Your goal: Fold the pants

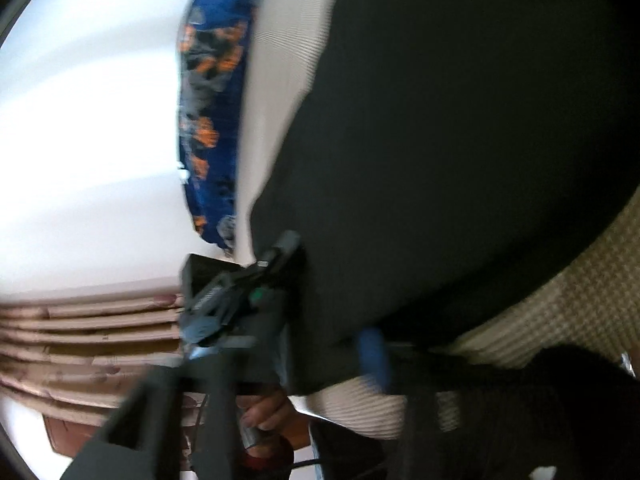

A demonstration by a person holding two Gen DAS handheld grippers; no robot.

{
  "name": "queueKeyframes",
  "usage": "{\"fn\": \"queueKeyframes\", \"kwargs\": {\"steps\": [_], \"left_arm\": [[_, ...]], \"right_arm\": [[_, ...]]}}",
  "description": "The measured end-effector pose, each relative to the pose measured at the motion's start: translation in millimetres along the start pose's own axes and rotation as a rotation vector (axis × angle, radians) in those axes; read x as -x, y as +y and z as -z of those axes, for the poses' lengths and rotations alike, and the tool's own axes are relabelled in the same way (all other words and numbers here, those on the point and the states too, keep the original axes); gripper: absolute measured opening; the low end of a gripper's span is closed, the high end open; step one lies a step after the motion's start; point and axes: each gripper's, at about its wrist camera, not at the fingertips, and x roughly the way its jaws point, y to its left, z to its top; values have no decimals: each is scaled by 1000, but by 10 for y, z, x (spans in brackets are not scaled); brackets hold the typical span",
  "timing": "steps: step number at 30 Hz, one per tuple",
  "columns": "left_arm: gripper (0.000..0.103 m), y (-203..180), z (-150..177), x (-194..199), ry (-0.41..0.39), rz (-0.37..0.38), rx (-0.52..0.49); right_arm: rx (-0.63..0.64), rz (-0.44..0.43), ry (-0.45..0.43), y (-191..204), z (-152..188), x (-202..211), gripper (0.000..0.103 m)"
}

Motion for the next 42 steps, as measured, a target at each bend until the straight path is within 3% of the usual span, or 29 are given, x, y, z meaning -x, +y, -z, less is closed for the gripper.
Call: {"fn": "queueKeyframes", "kwargs": {"steps": [6, 10, 16, 21, 23, 26, 27, 28, 29, 39, 42], "left_arm": [[14, -50, -10, 89, -13, -4, -14], [22, -123, -9, 151, -21, -31, -33], [38, -185, 12, 93, -6, -39, -52], [42, -247, 0, -18, 18, -42, -60], [42, -298, 5, -90, 50, -49, -73], [41, -377, 43, -126, 52, -85, -123], [31, -399, 53, -136, 48, -107, -139], [14, -385, 51, -149, 50, -121, -137], [13, -358, 57, -158, 49, -131, -131], [9, -551, 34, -52, -47, -178, -238], [9, -537, 32, -24, -58, -188, -245]], "right_arm": [[84, -53, 13, 217, 87, 109, 9], [32, -4, 59, 36, 145, 69, 9], [16, -22, 69, 1, 112, 48, 11], [-29, -38, 77, -62, 117, 44, 11], [-42, -45, 78, -85, 119, 62, 11], [-66, -74, 78, -118, 123, 87, 19], [-69, -82, 78, -116, 129, 86, 23], [-73, -94, 79, -118, 131, 84, 27], [-76, -100, 78, -113, 124, 83, 29], [-72, -139, 78, -22, 110, -34, 49], [-68, -138, 84, -34, 113, -68, 50]]}}
